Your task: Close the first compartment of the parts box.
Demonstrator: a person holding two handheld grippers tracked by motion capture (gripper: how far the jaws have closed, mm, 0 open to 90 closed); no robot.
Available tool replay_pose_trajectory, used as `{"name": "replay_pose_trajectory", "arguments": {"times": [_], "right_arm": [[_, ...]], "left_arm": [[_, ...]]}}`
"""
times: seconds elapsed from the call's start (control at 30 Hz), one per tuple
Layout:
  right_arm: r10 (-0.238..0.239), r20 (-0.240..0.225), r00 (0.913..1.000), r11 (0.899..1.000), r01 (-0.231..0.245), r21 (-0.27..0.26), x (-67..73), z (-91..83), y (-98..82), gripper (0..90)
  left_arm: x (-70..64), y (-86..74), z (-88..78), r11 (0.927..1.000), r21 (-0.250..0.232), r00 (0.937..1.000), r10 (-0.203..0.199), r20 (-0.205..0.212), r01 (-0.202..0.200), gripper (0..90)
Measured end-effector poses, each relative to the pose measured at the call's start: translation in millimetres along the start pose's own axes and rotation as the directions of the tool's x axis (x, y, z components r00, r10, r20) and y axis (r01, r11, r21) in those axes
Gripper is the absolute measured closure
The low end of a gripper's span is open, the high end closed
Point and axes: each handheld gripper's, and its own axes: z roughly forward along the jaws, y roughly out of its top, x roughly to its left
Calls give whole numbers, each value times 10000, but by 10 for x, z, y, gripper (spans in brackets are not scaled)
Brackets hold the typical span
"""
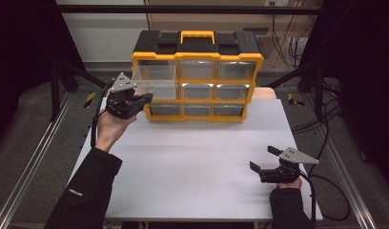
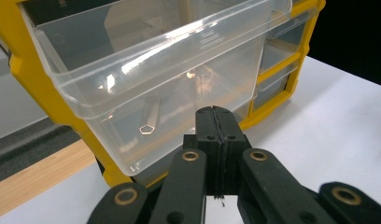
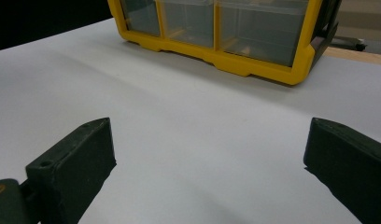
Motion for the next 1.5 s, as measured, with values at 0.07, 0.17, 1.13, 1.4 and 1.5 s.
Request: {"name": "replay_pose_trajectory", "arguments": {"times": [0.07,0.17,1.13,1.4,1.5], "right_arm": [[-8,-8,10000,10000,8,3,1,0,0,22],[0,-10,10000,10000,1,13,1,0,0,22],[10,-5,10000,10000,-10,13,8,1,1,22],[12,-19,10000,10000,-12,6,8,0,1,22],[7,-28,10000,10000,-7,1,7,0,1,22]], "left_arm": [[16,1,16,9999,-61,9999,87,-66,-88,888],[34,0,34,9999,-134,10000,17,-83,-18,888],[79,64,96,9991,-283,9991,309,-301,-317,888],[121,82,125,9993,-239,9990,271,-346,-279,888],[125,88,136,9993,-225,9990,279,-356,-287,888]]}}
